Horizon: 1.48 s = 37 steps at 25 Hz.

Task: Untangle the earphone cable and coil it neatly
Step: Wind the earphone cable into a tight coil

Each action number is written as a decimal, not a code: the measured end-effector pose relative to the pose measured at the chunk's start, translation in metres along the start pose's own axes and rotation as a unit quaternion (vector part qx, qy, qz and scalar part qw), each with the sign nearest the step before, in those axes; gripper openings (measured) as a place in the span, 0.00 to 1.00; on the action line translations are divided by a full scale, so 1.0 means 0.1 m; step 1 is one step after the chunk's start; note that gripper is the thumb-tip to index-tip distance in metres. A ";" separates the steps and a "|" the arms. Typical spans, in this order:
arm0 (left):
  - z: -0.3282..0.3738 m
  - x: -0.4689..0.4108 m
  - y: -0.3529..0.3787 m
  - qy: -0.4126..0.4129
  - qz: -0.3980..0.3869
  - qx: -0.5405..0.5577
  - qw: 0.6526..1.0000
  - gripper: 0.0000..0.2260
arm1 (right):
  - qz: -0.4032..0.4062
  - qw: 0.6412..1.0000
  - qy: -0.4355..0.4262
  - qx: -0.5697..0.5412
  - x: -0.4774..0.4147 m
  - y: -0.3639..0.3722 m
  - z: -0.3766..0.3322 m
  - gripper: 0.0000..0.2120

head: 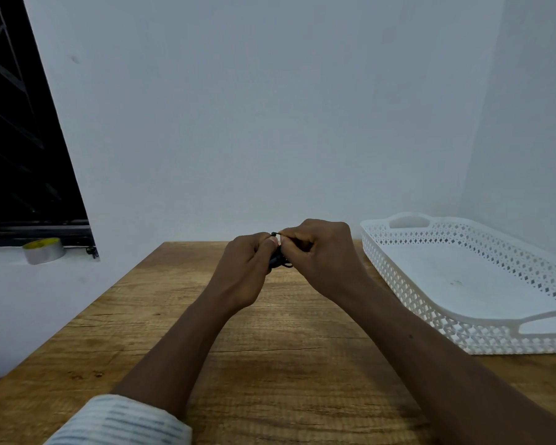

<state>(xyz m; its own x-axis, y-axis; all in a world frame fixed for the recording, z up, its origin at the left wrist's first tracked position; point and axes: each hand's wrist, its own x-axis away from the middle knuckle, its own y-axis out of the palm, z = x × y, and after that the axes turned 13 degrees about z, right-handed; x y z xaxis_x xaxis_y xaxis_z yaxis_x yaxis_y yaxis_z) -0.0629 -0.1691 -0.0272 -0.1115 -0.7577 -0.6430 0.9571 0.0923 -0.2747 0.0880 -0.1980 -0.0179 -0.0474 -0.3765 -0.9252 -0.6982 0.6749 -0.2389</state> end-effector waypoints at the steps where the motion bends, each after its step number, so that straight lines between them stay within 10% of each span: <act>1: -0.01 0.00 0.00 -0.006 0.000 0.003 1.000 0.19 | 0.000 1.000 0.002 -0.001 0.00 0.00 0.00 0.11; 18: -0.05 0.01 -0.06 0.090 -0.017 -0.137 0.986 0.17 | -0.052 0.998 -0.014 0.018 0.00 0.01 0.04 0.13; 37: 0.14 -0.10 0.11 -0.004 -0.069 0.055 0.996 0.17 | 0.010 0.999 0.002 0.033 -0.09 -0.19 0.04 0.12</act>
<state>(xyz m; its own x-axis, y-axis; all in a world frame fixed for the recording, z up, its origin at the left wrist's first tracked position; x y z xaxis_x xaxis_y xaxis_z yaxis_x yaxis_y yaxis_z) -0.0476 -0.1695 -0.0135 -0.2431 -0.7635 -0.5982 0.9561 -0.0845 -0.2807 0.1043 -0.2051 -0.0064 -0.0641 -0.3658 -0.9285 -0.6483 0.7226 -0.2399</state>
